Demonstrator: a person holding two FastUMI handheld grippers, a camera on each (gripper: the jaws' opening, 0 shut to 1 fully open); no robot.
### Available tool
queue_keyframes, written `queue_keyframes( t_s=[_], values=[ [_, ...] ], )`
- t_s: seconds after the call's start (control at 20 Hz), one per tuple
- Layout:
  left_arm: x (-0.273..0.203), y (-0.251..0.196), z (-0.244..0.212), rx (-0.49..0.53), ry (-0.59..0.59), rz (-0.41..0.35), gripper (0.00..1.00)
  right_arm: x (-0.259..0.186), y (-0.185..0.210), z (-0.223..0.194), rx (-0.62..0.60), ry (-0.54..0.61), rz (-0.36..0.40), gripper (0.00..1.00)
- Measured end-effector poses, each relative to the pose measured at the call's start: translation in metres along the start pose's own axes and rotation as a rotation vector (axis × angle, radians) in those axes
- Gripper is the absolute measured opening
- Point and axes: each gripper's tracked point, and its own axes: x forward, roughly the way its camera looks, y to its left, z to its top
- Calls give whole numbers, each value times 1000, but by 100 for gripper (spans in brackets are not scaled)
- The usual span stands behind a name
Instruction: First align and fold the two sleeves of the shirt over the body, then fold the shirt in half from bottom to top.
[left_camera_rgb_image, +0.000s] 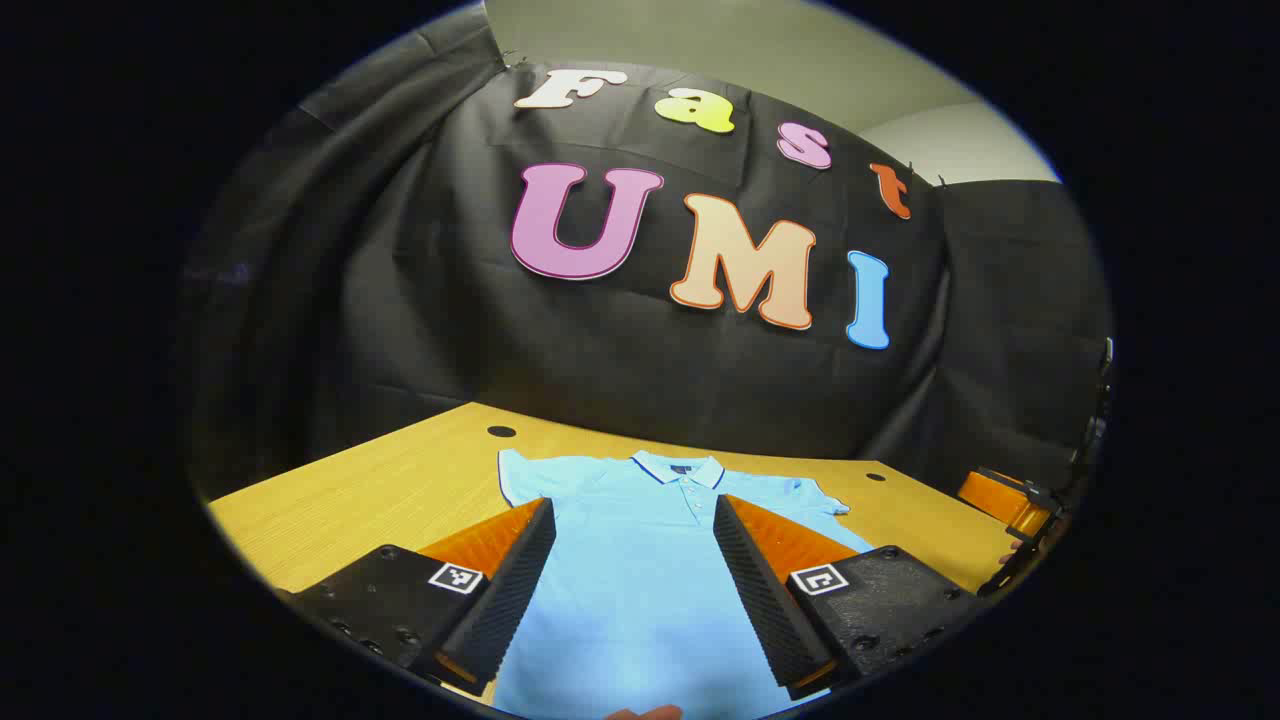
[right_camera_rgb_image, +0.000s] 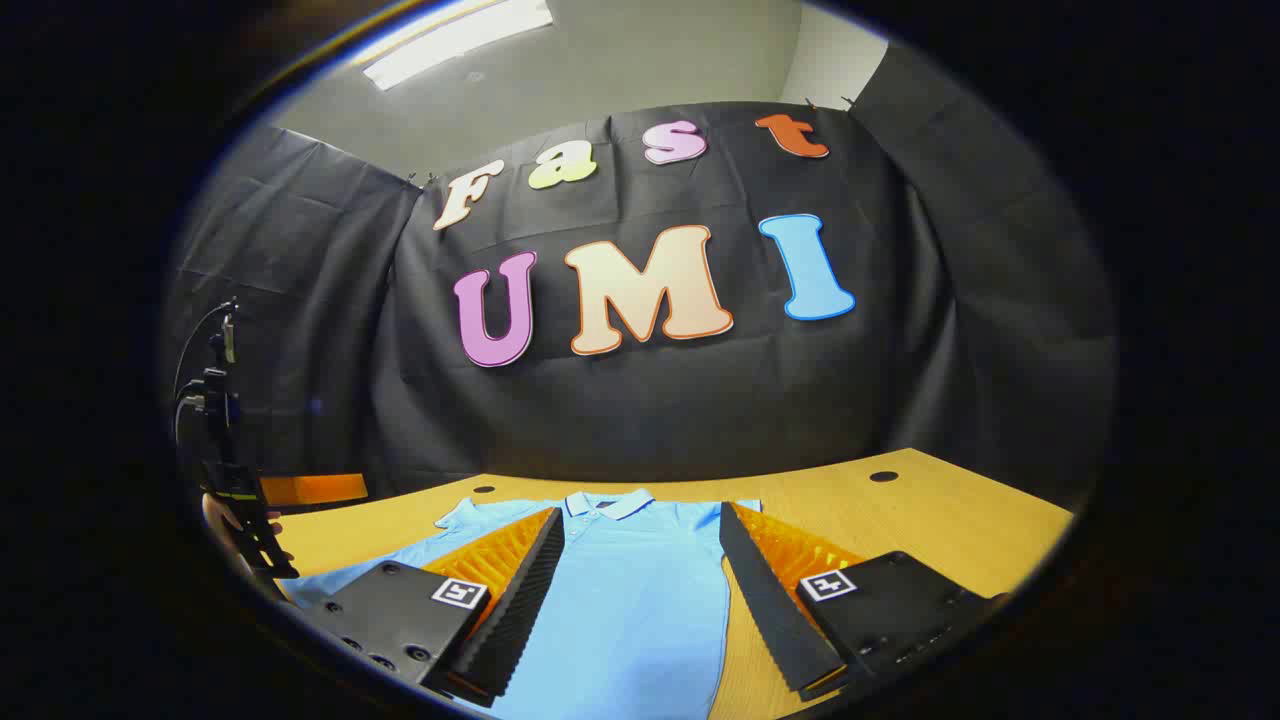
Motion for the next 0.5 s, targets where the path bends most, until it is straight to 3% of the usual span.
queue_keyframes(
  t_s=[0.5],
  values=[
    [0,4,-2,7,7,6,95,4,2,-20,-7,71,4,98]
  ],
)
